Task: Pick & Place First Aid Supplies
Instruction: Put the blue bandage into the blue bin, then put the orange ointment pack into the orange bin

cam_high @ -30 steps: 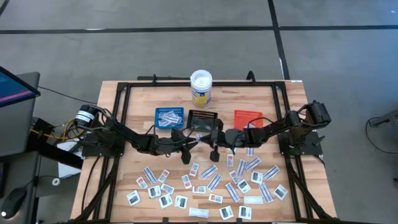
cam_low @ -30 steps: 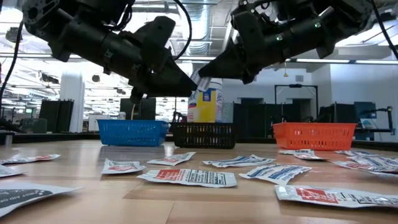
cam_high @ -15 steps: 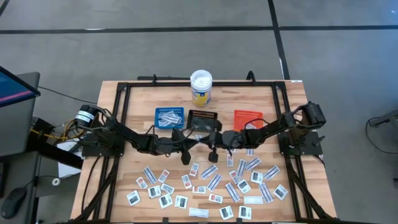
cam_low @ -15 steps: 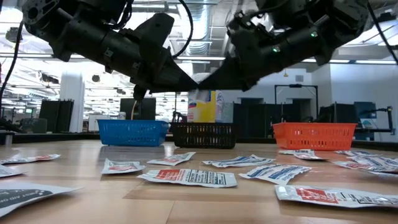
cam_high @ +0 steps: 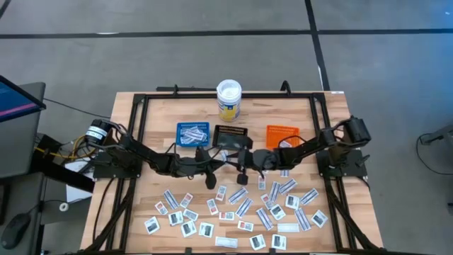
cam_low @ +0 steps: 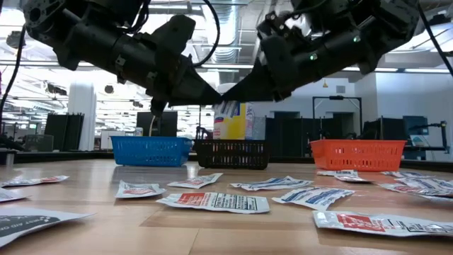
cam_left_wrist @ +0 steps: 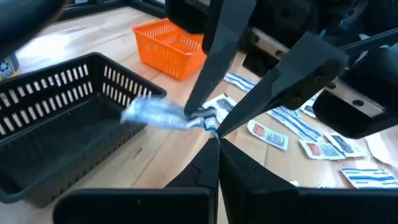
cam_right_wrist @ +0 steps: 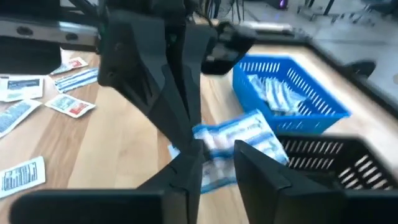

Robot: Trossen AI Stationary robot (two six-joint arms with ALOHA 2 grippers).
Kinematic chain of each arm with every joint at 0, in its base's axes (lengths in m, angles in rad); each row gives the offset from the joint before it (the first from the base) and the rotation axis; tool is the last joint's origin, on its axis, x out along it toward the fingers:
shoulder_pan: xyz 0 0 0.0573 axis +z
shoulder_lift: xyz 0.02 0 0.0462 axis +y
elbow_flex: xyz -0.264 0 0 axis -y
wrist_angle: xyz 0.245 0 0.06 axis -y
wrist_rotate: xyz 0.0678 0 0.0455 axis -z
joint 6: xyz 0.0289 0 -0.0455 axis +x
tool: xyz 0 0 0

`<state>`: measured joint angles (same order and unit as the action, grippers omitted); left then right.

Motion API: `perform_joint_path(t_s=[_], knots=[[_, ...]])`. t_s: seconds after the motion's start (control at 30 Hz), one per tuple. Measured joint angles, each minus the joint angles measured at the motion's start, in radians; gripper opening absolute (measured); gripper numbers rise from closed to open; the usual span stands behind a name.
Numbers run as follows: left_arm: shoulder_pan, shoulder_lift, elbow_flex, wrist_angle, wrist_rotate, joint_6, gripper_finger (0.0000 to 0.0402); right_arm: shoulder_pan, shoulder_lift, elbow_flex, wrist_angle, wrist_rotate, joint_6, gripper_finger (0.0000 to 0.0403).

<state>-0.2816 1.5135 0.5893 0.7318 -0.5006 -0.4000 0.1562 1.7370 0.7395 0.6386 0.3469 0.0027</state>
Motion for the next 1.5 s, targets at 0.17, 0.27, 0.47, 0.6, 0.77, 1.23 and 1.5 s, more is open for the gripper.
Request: perform_joint_path(t_s=[0.17, 0.27, 0.47, 0.6, 0.77, 1.23, 1.5], knots=[[-0.006, 0.000, 0.000, -0.013, -0.013, 0.002, 0.0004, 0.035, -0.095, 0.000, -0.119, 0.076, -0.057, 0.0102], [-0.005, 0.000, 0.000, -0.017, -0.064, 0.003, 0.0004, 0.061, -0.172, 0.000, -0.254, 0.121, -0.062, 0.0102], [-0.005, -0.063, 0.000, -0.101, -0.222, -0.008, 0.0004, 0.098, -0.300, 0.000, -0.505, 0.160, 0.044, 0.0102], [-0.005, -0.212, 0.000, -0.351, -0.345, -0.075, 0.0004, 0.107, -0.316, 0.000, -0.589, 0.157, 0.129, 0.0102], [-0.005, -0.389, -0.038, -0.629, -0.443, -0.310, 0.0004, 0.112, -0.263, -0.001, -0.615, 0.154, 0.146, 0.0102], [0.134, -0.433, -0.262, -0.495, -0.436, -0.548, 0.0034, 0.049, -0.161, 0.000, -0.498, 0.152, 0.148, 0.0102], [0.172, -0.432, -0.262, -0.458, -0.397, -0.466, 0.0070, 0.038, -0.161, 0.000, -0.449, 0.061, 0.149, 0.0102]])
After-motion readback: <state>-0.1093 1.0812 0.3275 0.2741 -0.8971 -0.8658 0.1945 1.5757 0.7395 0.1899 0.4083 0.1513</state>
